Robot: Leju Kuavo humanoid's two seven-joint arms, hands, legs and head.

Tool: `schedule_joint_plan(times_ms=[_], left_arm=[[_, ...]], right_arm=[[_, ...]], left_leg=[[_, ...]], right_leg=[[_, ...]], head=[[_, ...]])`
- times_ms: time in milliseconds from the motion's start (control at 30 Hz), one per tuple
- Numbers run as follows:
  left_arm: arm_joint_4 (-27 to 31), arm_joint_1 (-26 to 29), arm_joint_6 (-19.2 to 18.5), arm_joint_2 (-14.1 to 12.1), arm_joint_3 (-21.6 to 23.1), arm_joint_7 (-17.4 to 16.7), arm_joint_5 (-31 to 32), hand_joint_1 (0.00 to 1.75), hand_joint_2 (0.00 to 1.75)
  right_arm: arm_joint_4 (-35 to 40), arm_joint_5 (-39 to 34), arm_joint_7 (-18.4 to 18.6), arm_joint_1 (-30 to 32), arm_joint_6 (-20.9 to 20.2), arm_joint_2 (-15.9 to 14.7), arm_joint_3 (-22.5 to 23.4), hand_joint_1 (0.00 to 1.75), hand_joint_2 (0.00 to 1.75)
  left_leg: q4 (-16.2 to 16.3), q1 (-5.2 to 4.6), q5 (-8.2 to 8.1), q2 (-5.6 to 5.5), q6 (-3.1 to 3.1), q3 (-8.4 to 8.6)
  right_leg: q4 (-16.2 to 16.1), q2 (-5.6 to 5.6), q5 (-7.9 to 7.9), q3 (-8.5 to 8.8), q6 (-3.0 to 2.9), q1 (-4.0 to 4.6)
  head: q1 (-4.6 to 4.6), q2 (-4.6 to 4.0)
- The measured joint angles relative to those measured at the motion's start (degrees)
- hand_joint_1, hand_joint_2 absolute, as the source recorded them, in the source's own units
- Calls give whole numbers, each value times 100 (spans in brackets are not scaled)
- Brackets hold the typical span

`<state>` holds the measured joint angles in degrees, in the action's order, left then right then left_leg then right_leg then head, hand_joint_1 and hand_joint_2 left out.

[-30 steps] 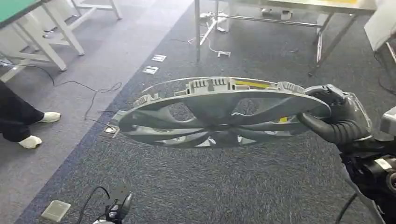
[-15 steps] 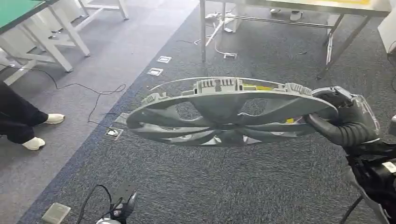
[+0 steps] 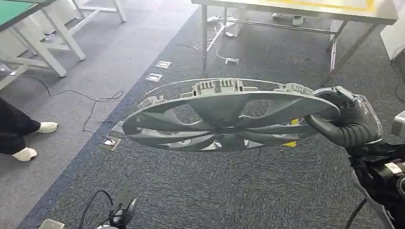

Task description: Take the parts from the cabinet and place them on the table.

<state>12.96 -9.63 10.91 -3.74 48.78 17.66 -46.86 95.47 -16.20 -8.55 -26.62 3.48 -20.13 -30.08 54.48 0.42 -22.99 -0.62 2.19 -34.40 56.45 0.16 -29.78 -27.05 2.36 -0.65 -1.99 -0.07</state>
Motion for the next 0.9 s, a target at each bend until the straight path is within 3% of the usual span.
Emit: schedule_joint_plan(times_ms=[33, 133, 167, 200, 233, 300, 333, 367, 400, 433, 500, 533, 567, 633, 667, 700, 733, 767, 800, 833, 867, 900], left_arm=[[0, -3, 0, -2, -2, 2, 0, 0, 0], [0, -5, 0, -7, -2, 11, -2, 0, 0], [0, -1, -4, -7, -2, 11, 4, 0, 0], [0, 5, -4, -2, -2, 11, 4, 0, 0], [0, 6, -2, 2, -2, 11, 4, 0, 0], [0, 6, -4, 13, -2, 11, 4, 0, 0], [0, 7, -4, 31, -2, 11, 4, 0, 0], [0, -2, -4, 28, -2, 13, 6, 0, 0], [0, 0, -2, 26, -2, 13, 0, 0, 0], [0, 2, -7, 28, -2, 15, 7, 0, 0], [0, -18, -7, 15, -2, 11, 9, 0, 0], [0, -23, -9, 24, 0, 13, 20, 0, 0], [0, -28, -9, 26, 0, 13, 24, 0, 0], [0, -24, -9, 26, 0, 11, 24, 0, 0], [0, -11, -9, 24, 0, 4, 24, 0, 0], [0, -2, -9, 22, 0, 4, 26, 0, 0], [0, 1, -9, 13, 0, 4, 31, 0, 0], [0, -2, -9, 7, 0, 2, 35, 0, 0], [0, -5, -9, 0, 0, -4, 42, 0, 0], [0, 0, -9, 4, 0, -11, 44, 0, 0], [0, -13, -9, 2, 0, -13, 44, 0, 0], [0, -17, -9, 0, 0, -20, 46, 0, 0]], right_arm=[[0, 0, -4, -14, 0, 0, 0, 175, 175], [0, 0, -4, -9, 0, 9, -7, 175, 175], [-2, 0, -4, 9, 0, 7, -9, 175, 175], [-7, 0, 0, 23, 0, 9, -9, 175, 175], [-11, 0, 0, 30, 0, 7, -7, 175, 175], [-11, 0, -2, 26, 0, 7, 4, 175, 175], [-15, -2, -4, 37, 0, 7, 4, 175, 175], [-18, -4, 2, 11, -2, 7, 0, 175, 175], [-9, -4, -4, 8, 0, 7, 2, 175, 175], [-7, -4, -5, 12, 2, 9, 2, 175, 175], [7, -4, -4, 23, 0, 11, 7, 175, 175], [2, -4, -2, 10, 2, 2, 13, 175, 175], [0, -4, -2, 2, 2, 4, 11, 175, 175], [0, -7, -11, 15, 2, 11, 2, 175, 175], [0, -7, -11, 19, 0, 11, 0, 175, 175], [0, -7, -9, 37, 2, 11, 0, 175, 175], [0, -7, -7, 48, 7, 11, 0, 175, 175], [0, -22, -9, 48, 9, 11, 0, 175, 175], [0, -46, -13, 45, 11, 11, 2, 175, 175], [0, -61, -15, 40, 11, 11, 2, 175, 175], [-2, -68, -15, 41, 11, 13, 0, 175, 175], [2, -72, -20, 22, 11, 11, 5, 175, 175]], left_leg=[[-8, 1, -24, -4, 31, 58], [-8, -15, -125, -5, 71, 153], [-7, -19, -169, -11, 75, 210], [-7, -23, -219, -26, 73, 287], [-7, -24, -274, -40, 66, 370], [-17, -35, -389, -46, 44, 526], [4, -45, -427, -42, 16, 572], [-13, -56, -449, -56, -17, 538], [-37, -57, -461, -40, -54, 520], [5, -77, -453, -19, -69, 555], [45, -53, -490, -9, -107, 562], [335, -57, -480, 6, -147, 428], [790, -33, -557, 7, -190, 141], [1598, 17, -873, 8, -260, -471], [1761, 41, -994, 10, -294, -660], [1700, 60, -974, 13, -315, -733], [1476, 76, -845, 16, -332, -713], [1042, 94, -558, 22, -351, -609], [437, 106, -78, 33, -352, -428], [2, 113, 376, 53, -338, -322], [17, 72, 235, 76, -298, -348], [40, 48, 220, 75, -242, -319]], right_leg=[[331, 0, -100, -153, 12, 4], [1627, 0, -553, -989, 50, 7], [1763, 0, -577, -1153, 53, 10], [1632, 0, -444, -1184, 43, 10], [1281, 1, -162, -1116, 16, 13], [303, -2, 644, -868, -99, 58], [94, -27, 771, -852, -190, 89], [-101, -40, 572, -756, -226, 104], [-80, -43, 645, -689, -256, 106], [-156, -40, 617, -700, -288, 122], [-253, -40, 636, -517, -331, 43], [-289, -33, 625, -453, -344, 40], [-294, -44, 600, -424, -382, 33], [-294, -31, 519, -352, -383, 27], [-294, -23, 468, -292, -379, 19], [-294, -15, 411, -217, -364, 8], [-294, -10, 356, -147, -346, -2], [-290, -8, 286, -60, -314, -20], [-287, -9, 204, 43, -273, -36], [-287, -16, 136, 6, -238, -36], [-247, 4, 71, 132, -198, -22], [-272, 7, 17, 111, -153, -13]], head=[[24, 0], [59, 0], [63, 0], [70, 0], [79, 0], [100, 0], [103, 0], [141, 0], [146, 0], [131, 0], [131, 0], [116, 0], [114, -2], [98, 0], [92, 0], [85, 0], [85, 0], [83, 0], [79, 0], [72, -2], [79, 0], [85, 0]])
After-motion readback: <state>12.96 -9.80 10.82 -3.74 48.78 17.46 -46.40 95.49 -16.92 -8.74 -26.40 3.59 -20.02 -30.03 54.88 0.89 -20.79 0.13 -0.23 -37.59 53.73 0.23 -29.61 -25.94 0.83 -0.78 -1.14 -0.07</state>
